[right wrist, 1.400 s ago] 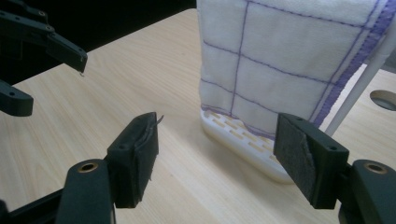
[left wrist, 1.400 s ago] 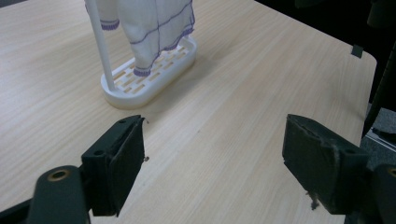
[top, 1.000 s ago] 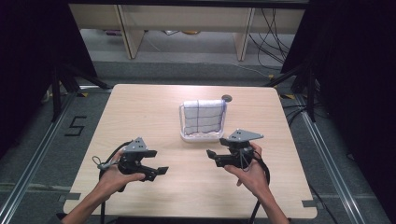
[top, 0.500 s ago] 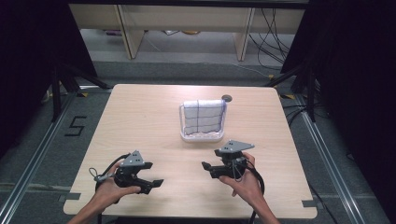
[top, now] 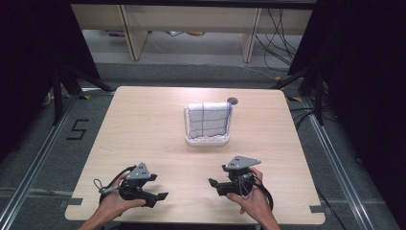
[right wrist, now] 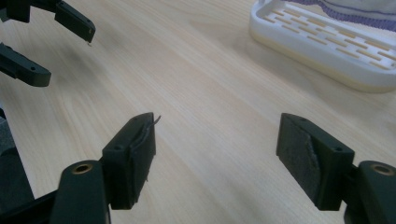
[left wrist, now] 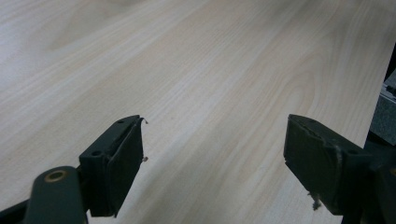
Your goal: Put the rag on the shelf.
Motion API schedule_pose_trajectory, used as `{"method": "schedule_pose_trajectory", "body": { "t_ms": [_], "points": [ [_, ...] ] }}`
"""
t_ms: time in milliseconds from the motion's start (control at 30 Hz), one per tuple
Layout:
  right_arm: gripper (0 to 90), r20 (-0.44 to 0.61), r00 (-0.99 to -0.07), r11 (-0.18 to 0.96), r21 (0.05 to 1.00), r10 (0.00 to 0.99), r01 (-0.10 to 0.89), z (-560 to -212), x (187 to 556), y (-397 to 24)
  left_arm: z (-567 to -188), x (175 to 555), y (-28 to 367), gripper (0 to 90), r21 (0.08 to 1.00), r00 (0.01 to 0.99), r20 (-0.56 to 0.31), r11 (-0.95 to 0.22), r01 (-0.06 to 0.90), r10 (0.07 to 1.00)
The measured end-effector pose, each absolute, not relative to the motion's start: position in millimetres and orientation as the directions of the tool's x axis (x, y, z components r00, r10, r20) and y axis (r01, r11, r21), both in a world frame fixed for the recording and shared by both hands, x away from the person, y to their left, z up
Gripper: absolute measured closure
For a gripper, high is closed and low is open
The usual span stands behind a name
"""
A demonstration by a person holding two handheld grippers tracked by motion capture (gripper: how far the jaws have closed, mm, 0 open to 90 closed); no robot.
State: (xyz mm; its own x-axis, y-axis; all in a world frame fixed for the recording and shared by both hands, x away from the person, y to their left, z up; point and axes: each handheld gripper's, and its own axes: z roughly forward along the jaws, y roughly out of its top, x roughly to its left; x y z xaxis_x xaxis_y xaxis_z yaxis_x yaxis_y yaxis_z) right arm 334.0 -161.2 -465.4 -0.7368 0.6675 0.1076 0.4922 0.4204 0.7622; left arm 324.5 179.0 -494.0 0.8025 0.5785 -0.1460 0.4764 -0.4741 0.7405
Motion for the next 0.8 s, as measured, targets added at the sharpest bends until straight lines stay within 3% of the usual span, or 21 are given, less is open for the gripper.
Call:
{"method": "schedule_pose_trajectory", "body": {
  "t_ms": [300,667,800],
  "points": [
    [18.7,0.120,-0.717,0.413,0.747,0.687,0.521,-473.7,318.9,-167.7,-498.7,310.2,174.9,16.3,0.747,0.810,-0.142,-0.475,0.465,0.569],
    [16.5,0.124,-0.727,0.421,0.744,0.675,0.518,-483.5,300.0,-177.3,-502.5,293.8,174.1,15.6,0.742,0.821,-0.091,-0.512,0.433,0.563],
    [16.4,0.130,-0.735,0.424,0.745,0.665,0.515,-483.9,294.0,-179.5,-504.1,289.4,172.5,15.6,0.749,0.811,-0.110,-0.488,0.448,0.575]
  ]
}}
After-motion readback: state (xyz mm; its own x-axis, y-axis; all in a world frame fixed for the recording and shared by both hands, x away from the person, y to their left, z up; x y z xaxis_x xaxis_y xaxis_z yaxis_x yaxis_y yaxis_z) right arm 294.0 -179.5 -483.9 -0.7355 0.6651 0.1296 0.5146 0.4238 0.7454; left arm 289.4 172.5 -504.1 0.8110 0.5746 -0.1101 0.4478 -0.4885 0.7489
